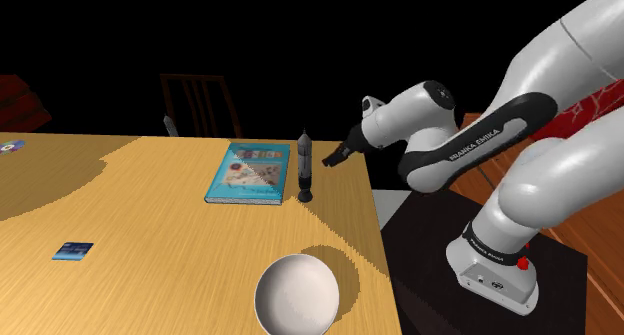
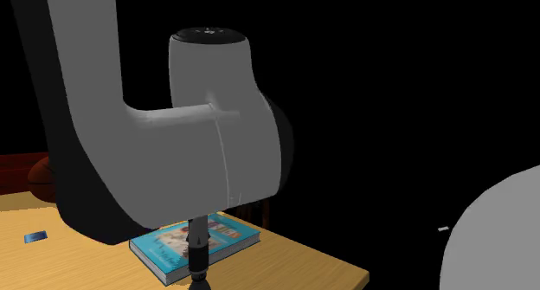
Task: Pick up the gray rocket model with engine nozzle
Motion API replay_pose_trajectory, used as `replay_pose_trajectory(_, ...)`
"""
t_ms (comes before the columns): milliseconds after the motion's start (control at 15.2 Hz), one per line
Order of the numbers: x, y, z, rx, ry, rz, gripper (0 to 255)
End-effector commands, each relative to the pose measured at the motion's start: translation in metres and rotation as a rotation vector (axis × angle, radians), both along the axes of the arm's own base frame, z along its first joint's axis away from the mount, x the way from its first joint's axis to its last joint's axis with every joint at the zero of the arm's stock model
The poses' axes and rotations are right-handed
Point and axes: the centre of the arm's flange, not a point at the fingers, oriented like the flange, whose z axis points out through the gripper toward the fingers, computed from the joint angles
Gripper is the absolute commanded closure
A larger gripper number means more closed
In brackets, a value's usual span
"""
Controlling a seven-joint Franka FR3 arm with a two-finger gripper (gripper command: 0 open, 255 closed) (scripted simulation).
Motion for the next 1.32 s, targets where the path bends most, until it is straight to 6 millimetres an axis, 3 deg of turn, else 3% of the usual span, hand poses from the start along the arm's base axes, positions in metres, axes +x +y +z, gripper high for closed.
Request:
replay_pose_trajectory(0,0.009,0.010,-0.019,0.043,-0.120,0.013,0)
replay_pose_trajectory(330,0.041,0.037,-0.055,0.084,-0.292,0.022,0)
replay_pose_trajectory(924,0.041,0.037,-0.095,0.084,-0.292,0.022,0)
replay_pose_trajectory(990,0.041,0.037,-0.096,0.084,-0.292,0.023,255)
replay_pose_trajectory(1254,0.041,0.037,-0.095,0.084,-0.292,0.022,255)
